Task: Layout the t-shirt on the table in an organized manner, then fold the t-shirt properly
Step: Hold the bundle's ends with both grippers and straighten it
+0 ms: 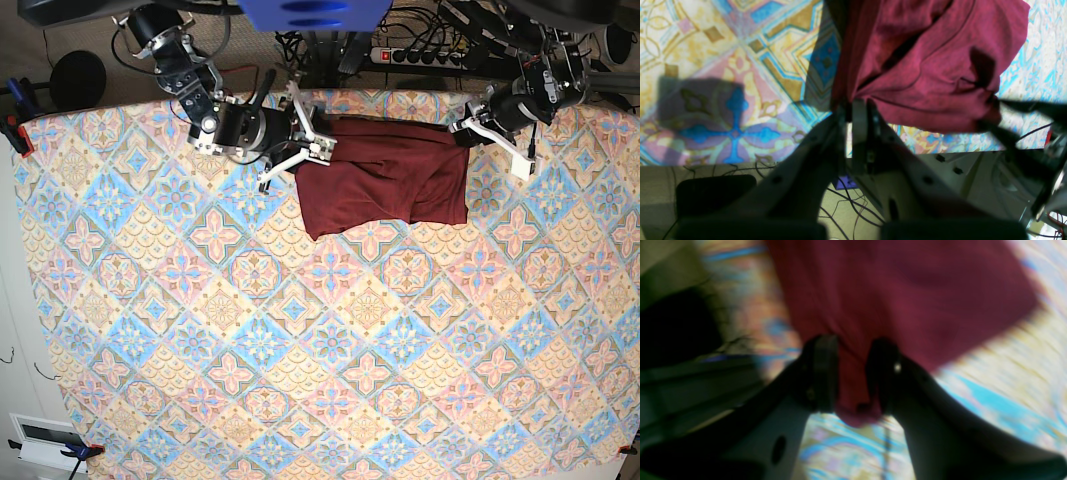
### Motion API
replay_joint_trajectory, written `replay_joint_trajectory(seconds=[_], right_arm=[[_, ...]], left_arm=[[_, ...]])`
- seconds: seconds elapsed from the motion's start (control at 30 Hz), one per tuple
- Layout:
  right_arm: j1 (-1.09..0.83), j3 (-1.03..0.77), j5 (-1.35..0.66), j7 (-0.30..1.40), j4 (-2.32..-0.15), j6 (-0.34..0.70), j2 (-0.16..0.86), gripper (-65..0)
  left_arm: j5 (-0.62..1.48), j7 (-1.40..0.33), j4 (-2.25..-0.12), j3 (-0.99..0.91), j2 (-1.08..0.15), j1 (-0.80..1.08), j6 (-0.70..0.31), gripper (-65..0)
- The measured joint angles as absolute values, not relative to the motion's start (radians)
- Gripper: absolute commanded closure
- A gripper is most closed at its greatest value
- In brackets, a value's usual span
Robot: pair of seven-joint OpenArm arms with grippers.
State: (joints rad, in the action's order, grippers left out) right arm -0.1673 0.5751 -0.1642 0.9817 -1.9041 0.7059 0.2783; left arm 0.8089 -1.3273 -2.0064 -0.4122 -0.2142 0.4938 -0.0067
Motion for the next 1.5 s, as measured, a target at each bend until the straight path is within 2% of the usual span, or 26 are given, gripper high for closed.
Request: replay_joint_trajectory(seconds=[0.23,0.5,0.67,0.83,1.0,1.17,1.5], right_arm=[[-0.160,0.568,-0.154,1.033,-1.905,0.700,0.392,-18.8],[-0.152,0.460,-0.139,1.036,-1.931,0.695,0.379,-18.8],[-0.154,0.408,-0.147,1.036,-1.932,0.699,0.329,-18.8],[-0.155,0.388,-0.169,1.040,-1.933,0.699,0.326,-18.8],[-0.132,0.356,-0.294,1.015,-1.933,0.701,0.272,-18.8],[-0.074,0.354,-0.304,1.015,-1.933,0.696,0.243,-18.8],[-0.049,0.354,-0.304,1.018,-1.931,0.699,0.238,-18.8]], left_arm=[[0.812,-1.342,-2.006,-0.412,-0.213,0.494,-0.007,0.0],[0.812,-1.338,-2.007,-0.412,-0.246,0.499,-0.007,0.0],[0.815,-1.336,-2.006,-0.412,-0.244,0.499,-0.007,0.0],[0.815,-1.337,-2.006,-0.412,-0.244,0.499,-0.007,0.0],[0.815,-1.355,-2.006,-0.404,-0.251,0.500,-0.006,0.0],[0.819,-1.402,-2.007,-0.303,-0.294,0.499,-0.007,0.0],[0.811,-1.399,-2.007,-0.376,-0.299,0.495,-0.004,0.0]])
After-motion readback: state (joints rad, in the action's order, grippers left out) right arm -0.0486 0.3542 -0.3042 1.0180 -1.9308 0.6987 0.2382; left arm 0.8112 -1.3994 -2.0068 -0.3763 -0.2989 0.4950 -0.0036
